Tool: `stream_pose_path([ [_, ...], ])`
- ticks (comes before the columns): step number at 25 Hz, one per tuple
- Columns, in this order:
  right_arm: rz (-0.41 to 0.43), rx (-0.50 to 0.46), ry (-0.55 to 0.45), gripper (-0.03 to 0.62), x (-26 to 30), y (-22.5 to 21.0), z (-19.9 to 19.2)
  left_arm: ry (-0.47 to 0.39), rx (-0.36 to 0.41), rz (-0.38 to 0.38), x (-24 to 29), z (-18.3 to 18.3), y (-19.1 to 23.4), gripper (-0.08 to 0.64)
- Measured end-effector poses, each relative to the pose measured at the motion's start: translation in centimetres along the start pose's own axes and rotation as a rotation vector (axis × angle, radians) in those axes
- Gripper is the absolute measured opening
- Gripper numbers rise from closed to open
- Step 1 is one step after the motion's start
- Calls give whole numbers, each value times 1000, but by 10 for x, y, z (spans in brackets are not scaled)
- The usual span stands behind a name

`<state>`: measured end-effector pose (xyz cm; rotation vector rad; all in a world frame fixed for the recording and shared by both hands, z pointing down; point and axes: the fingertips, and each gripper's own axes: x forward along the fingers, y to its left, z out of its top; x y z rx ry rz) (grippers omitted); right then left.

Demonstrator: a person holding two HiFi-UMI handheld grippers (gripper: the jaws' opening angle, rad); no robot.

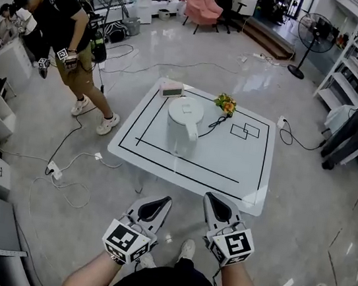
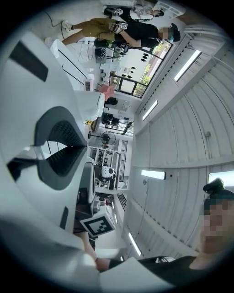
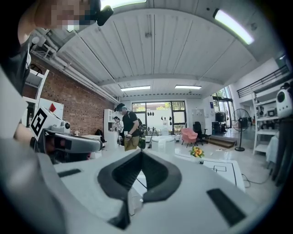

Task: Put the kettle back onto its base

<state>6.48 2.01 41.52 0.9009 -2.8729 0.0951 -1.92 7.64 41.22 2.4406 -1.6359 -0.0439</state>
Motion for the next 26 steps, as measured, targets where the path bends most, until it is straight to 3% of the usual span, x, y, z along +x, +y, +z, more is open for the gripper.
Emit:
stream_pose_path([
  [26,0,7,6,2,1,-1,-8,22,12,1,0,-5,-2,5],
])
